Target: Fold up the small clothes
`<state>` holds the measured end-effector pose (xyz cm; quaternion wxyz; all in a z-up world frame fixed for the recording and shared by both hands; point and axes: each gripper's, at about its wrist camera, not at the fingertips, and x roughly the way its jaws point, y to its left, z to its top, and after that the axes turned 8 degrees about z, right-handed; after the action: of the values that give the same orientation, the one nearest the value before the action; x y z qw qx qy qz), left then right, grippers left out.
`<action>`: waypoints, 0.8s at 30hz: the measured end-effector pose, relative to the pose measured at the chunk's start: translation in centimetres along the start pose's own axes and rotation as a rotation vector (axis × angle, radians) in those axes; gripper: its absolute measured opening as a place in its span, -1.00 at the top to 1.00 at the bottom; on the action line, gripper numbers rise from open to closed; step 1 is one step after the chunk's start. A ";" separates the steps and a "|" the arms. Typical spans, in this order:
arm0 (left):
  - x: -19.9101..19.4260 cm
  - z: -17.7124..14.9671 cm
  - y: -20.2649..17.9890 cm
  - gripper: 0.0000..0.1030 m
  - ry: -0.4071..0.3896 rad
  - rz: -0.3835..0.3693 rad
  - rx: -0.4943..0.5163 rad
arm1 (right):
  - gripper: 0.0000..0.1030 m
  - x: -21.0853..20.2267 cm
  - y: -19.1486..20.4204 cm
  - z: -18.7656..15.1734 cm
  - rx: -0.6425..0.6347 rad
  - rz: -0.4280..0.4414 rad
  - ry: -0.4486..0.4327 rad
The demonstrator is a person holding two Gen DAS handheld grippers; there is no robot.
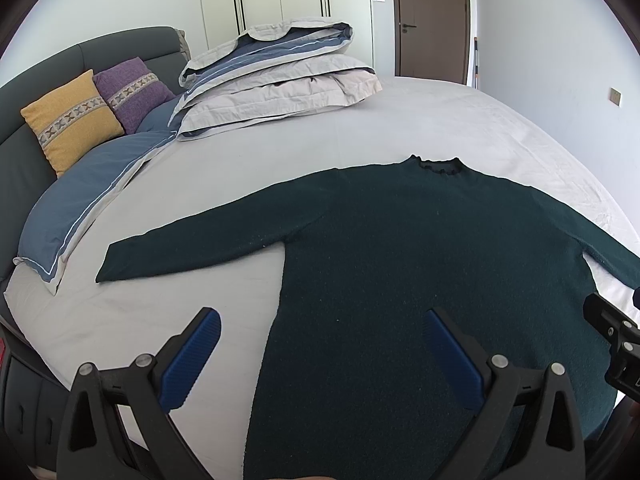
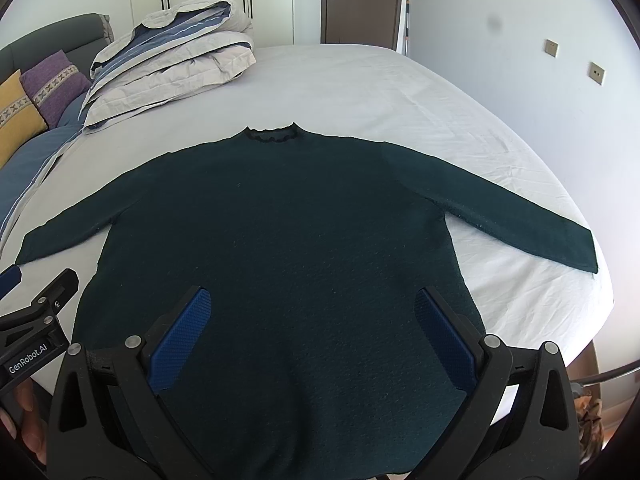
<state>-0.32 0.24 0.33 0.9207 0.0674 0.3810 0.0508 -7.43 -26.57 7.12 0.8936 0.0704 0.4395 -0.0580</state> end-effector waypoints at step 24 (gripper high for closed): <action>0.1 -0.2 0.3 -1.00 0.004 0.001 0.001 | -1.00 0.0 0.3 -0.2 0.000 0.000 0.001</action>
<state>-0.46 0.52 0.17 0.9199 0.0679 0.3828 0.0510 -7.53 -26.27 7.07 0.8933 0.0705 0.4400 -0.0578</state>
